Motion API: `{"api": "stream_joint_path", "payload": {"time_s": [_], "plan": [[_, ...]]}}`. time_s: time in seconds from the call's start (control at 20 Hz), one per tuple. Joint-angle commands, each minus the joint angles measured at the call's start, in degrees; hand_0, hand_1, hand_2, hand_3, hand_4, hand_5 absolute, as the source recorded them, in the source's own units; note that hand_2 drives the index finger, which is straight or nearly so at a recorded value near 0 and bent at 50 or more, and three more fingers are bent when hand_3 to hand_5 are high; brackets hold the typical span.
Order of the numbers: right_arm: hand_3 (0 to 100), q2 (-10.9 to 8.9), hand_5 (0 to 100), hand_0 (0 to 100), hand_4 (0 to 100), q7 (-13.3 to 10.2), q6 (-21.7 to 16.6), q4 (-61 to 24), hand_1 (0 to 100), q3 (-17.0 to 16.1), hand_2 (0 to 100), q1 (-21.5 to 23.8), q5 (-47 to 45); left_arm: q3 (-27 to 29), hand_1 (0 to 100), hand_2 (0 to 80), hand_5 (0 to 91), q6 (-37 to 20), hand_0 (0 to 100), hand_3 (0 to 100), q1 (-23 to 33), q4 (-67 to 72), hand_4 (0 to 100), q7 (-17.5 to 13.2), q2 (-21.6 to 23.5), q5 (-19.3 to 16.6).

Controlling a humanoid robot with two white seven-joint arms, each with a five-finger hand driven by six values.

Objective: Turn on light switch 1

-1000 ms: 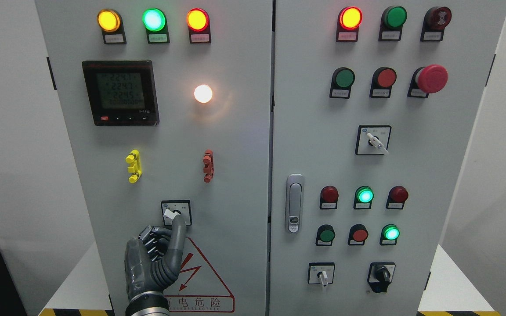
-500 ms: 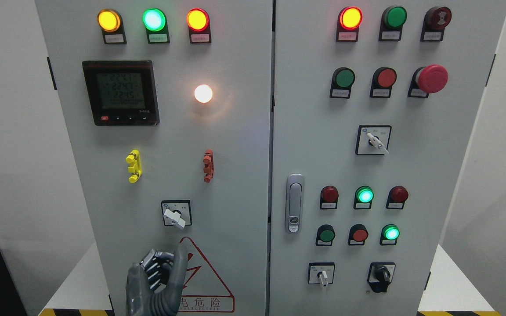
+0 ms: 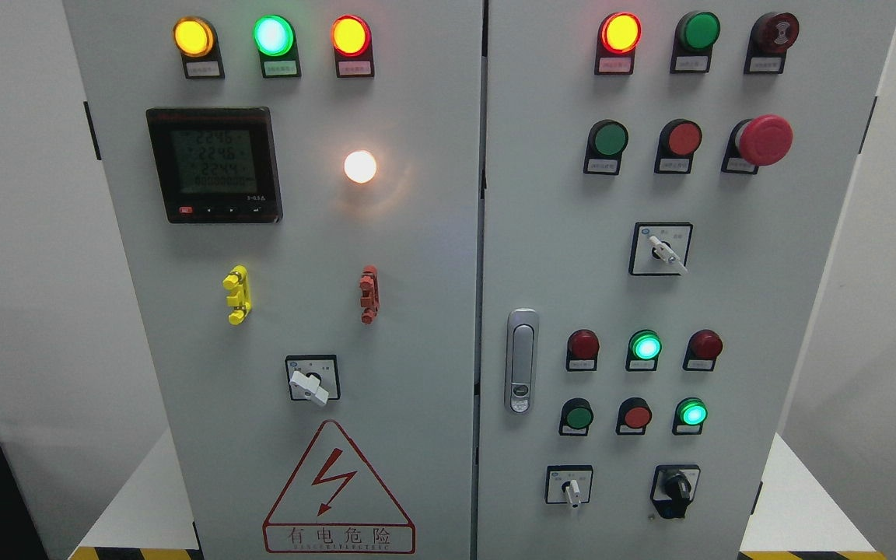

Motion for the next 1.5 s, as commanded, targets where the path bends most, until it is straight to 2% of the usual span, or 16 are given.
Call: {"api": "stream_joint_path", "payload": {"time_s": [0.0,0.05,0.1,0.2,0.3,0.45,0.6,0.7,0.8,0.9,1.0,1.15,1.3,1.45], "plan": [[0,-0.06,0,0,0,0.0,-0.01,0.0,0,-0.06,0,0.0,0.0,7.86,30,49.6,68.0,-5.28,11,85,4.93,39.62,93,-3.55,3.0,5.08],[0,0.03,0,0,0,0.0,-0.01,0.0,0,-0.06,0,0.0,0.0,7.86,29,47.7,64.9,-6.07,11,82,4.93,44.81,90,-4.96,3.0,5.44],[0,0.03,0,0,0,0.0,-0.01,0.0,0,0.02,0,0.0,0.0,7.78,27,43.5,57.5,-6.25,10,77,4.93,49.99,86,-6.19,3.0,5.44],[0,0.03,0,0,0,0.0,-0.01,0.0,0,-0.06,0,0.0,0.0,7.69,20,35.4,44.5,-6.16,14,69,4.58,59.58,76,-8.48,2.74,5.44],[0,0.03,0,0,0,0.0,-0.01,0.0,0,0.02,0,0.0,0.0,7.6,10,27.2,31.2,-5.37,21,61,3.96,68.02,67,-9.45,2.3,5.44],[0,0.03,0,0,0,0.0,-0.01,0.0,0,0.02,0,0.0,0.0,7.6,6,19.6,19.2,-2.4,22,50,2.03,77.79,57,-12.09,1.6,5.44],[0,0.03,0,0,0,-0.09,-0.01,0.0,0,0.02,0,0.0,0.0,7.78,6,13.2,8.6,1.65,23,39,1.94,81.15,46,-15.25,1.51,5.53],[0,0.03,0,0,0,0.0,-0.01,0.0,0,0.02,0,0.0,0.0,7.52,5,9.3,1.8,3.15,24,30,1.94,82.82,37,-15.79,1.42,5.44],[0,0.03,0,0,0,0.0,-0.01,0.0,0,0.02,0,0.0,0.0,6.99,5,7.1,0.0,4.11,24,23,1.94,84.93,31,-16.22,1.33,5.27],[0,0.03,0,0,0,0.0,-0.01,0.0,0,0.02,0,0.0,0.0,6.99,5,4.1,0.0,6.13,24,19,1.15,85.64,26,-18.06,1.16,5.27],[0,0.03,0,0,0,0.0,-0.01,0.0,0,0.02,0,0.0,0.0,6.99,4,0.0,0.0,7.81,24,10,0.88,85.73,16,-19.12,1.07,5.27],[0,0.03,0,0,0,-0.09,-0.01,0.0,0,0.02,0,0.0,0.0,6.81,1,0.0,0.0,10.17,25,0,-0.34,85.9,7,-19.74,0.63,5.0],[0,-0.06,0,0,0,0.0,-0.01,0.0,0,0.02,0,0.0,0.0,6.72,0,0.0,0.0,13.25,25,0,-1.57,85.9,3,-20.62,-0.07,4.92],[0,-0.06,0,0,0,0.0,-0.01,0.0,0,0.02,0,0.0,0.0,6.81,0,0.0,0.0,13.96,25,0,-2.11,85.82,0,-20.62,-0.25,4.92]]}}
